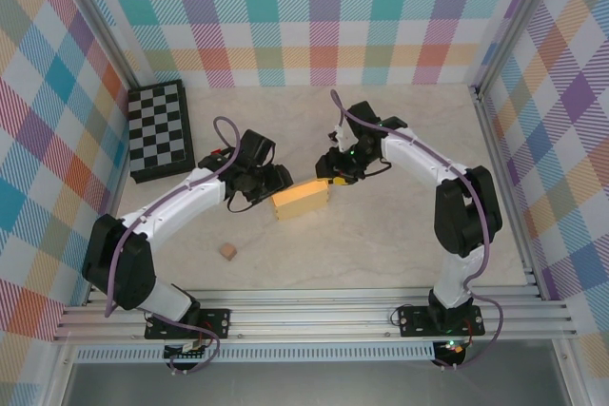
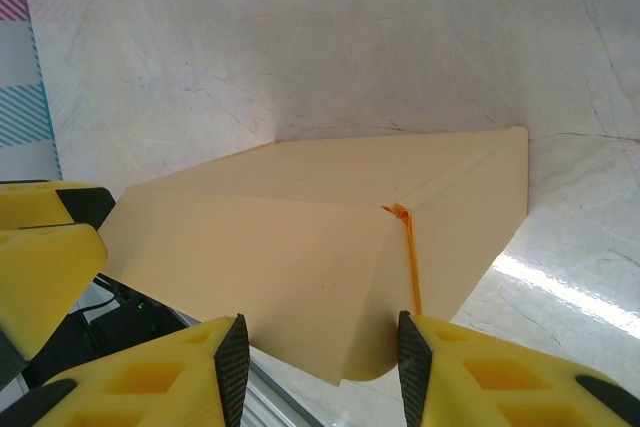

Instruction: Fold the paper box

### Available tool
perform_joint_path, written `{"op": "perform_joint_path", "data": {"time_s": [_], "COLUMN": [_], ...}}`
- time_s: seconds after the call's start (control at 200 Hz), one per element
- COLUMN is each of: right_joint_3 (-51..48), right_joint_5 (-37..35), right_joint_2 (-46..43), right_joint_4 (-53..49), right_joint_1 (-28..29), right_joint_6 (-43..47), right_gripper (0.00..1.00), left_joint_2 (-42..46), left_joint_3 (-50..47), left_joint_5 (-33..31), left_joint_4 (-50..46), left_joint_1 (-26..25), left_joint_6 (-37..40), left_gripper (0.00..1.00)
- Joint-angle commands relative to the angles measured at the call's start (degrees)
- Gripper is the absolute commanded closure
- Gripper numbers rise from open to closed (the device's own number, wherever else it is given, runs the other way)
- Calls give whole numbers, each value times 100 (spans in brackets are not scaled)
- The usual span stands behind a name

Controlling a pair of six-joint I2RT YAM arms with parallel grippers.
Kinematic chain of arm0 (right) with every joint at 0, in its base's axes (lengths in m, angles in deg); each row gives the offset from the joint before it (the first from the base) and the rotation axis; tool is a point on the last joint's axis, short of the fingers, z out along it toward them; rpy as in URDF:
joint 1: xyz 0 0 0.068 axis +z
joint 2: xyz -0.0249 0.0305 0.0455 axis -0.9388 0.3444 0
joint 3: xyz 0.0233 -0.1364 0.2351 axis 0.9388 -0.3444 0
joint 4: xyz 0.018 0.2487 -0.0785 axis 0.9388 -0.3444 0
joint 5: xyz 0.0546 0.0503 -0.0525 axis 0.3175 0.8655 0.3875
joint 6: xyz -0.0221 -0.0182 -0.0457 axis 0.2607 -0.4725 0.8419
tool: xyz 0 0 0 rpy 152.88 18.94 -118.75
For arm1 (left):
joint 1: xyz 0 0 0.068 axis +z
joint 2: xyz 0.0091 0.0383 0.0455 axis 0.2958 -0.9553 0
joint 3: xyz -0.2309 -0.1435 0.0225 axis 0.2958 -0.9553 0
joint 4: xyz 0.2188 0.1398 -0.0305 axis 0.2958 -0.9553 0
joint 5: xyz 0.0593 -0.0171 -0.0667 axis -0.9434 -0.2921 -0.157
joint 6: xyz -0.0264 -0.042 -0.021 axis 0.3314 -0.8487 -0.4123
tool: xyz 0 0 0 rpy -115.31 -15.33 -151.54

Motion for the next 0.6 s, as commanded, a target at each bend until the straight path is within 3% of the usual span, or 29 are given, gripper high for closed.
{"op": "perform_joint_path", "data": {"time_s": [0.0,0.345,0.595], "right_joint_3": [189,238,174], "right_joint_5": [465,487,528], "right_joint_2": [70,49,-11], "right_joint_4": [35,-20,-12], "right_joint_1": [38,147,247], "right_joint_6": [-56,-227,-483], "right_gripper": [54,56,58], "left_joint_2": [-42,102,352], "left_joint_3": [242,221,19], "left_joint_5": [328,614,401], "left_joint_4": [252,724,972], "left_joint_1": [-47,-147,-170], "left_joint_6": [-257,-1354,-2138], "left_gripper": [41,55,55]}}
